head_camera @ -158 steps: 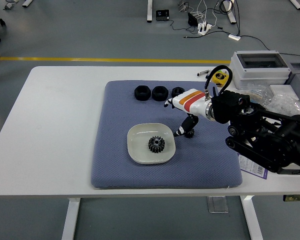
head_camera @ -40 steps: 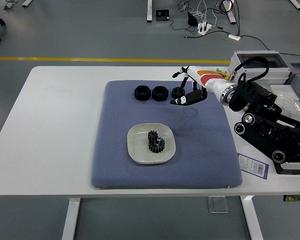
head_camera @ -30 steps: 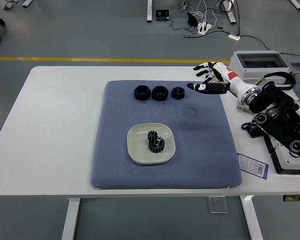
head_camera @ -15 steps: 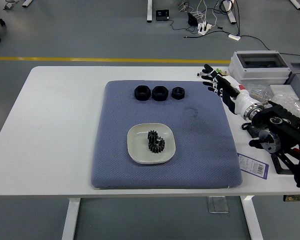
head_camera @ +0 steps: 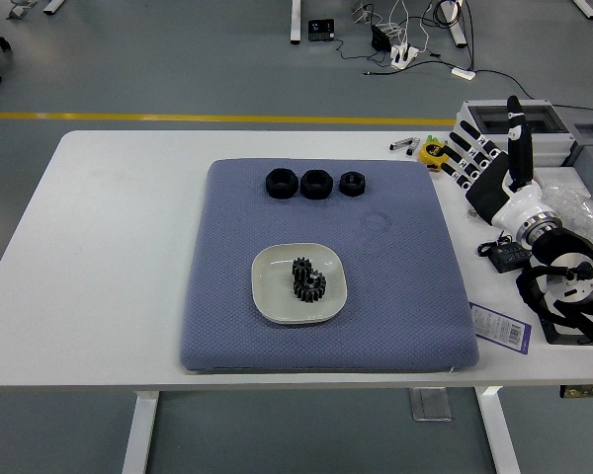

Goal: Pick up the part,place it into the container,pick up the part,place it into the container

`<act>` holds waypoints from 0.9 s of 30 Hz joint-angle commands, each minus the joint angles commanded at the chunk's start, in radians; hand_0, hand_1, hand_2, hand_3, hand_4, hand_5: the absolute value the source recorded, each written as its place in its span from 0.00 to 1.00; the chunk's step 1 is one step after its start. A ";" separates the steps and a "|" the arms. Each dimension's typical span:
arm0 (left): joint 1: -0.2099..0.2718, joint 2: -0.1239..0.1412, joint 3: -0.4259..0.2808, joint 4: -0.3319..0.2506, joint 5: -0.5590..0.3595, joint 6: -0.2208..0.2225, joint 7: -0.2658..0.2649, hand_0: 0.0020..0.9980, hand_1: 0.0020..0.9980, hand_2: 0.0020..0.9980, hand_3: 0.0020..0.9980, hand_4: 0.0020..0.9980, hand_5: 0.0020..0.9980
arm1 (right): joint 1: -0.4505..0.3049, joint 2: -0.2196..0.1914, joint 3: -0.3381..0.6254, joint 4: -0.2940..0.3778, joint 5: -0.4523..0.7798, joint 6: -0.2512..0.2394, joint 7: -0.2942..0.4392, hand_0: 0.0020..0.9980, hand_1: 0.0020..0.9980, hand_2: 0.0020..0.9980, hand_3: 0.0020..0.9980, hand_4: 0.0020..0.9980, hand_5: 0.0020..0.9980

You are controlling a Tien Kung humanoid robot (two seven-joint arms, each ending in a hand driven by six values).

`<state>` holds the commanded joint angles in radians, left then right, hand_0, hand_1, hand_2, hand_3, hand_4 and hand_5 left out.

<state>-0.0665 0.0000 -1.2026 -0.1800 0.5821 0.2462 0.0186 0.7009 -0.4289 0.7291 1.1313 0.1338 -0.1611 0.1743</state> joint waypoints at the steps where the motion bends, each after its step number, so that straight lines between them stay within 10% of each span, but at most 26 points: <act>1: 0.000 0.000 -0.003 0.000 0.003 0.000 0.001 0.71 0.62 0.65 0.57 0.62 0.71 | -0.009 -0.006 0.008 0.012 -0.003 0.000 0.002 1.00 0.92 0.93 0.93 1.00 1.00; 16: 0.002 0.000 -0.035 0.000 0.025 0.002 0.001 0.71 0.62 0.65 0.57 0.61 0.71 | -0.335 0.000 0.253 0.224 -0.406 0.038 -0.097 1.00 0.90 0.90 0.91 1.00 1.00; 27: -0.002 0.000 -0.036 0.000 0.036 -0.001 0.003 0.71 0.62 0.65 0.57 0.62 0.71 | -0.540 0.109 0.410 0.319 -0.703 0.062 -0.066 1.00 0.89 0.90 0.90 1.00 1.00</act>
<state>-0.0682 0.0000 -1.2386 -0.1800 0.6179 0.2455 0.0214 0.1613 -0.3198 1.1390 1.4499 -0.5695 -0.0987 0.1083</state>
